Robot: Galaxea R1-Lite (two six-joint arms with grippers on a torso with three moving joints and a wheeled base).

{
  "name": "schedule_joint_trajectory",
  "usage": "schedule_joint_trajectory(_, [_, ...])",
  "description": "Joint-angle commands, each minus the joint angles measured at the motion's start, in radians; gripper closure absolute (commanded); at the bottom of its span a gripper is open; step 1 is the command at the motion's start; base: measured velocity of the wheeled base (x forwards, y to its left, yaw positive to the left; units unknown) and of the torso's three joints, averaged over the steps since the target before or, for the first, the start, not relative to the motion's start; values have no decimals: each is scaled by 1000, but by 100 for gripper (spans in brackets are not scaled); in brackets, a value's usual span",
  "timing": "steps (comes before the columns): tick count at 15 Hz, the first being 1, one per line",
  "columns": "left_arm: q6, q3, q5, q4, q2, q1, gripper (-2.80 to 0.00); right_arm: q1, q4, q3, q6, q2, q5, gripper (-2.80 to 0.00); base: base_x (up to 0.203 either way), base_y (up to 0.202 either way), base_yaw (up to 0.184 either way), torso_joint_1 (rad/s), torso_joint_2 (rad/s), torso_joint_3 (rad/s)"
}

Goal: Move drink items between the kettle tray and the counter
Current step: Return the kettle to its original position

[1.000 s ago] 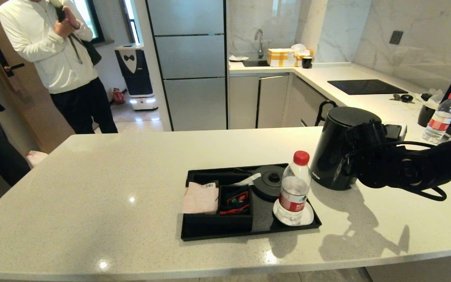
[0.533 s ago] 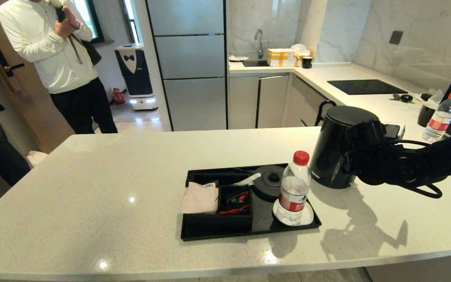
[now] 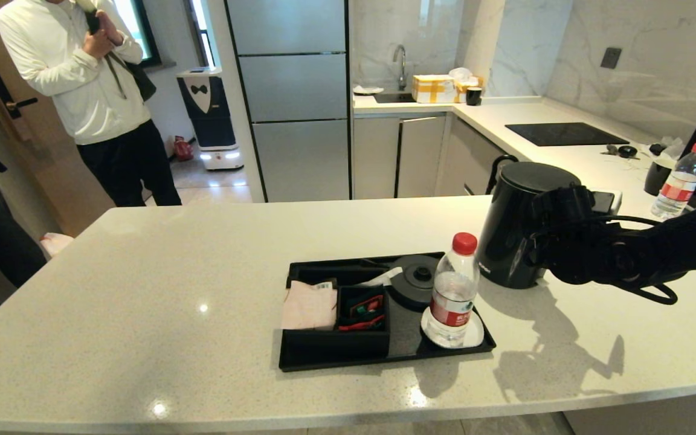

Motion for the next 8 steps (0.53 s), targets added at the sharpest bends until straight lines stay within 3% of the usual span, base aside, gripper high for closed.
schedule_joint_trajectory(1, [0,0,0,0,1,0,0,1,0,3,2,-3,-4,-280,0,0,0,0,0,0])
schedule_joint_trajectory(5, [0,0,0,0,1,0,0,1,-8,6,2,-6,-4,-280,0,0,0,0,0,0])
schedule_joint_trajectory(6, [0,0,0,1,1,0,0,0,-14,5,0,-7,-4,0,0,0,0,0,0,0])
schedule_joint_trajectory(8, [0,0,0,0,1,0,0,2,-16,3,0,-9,-4,0,0,0,0,0,0,0])
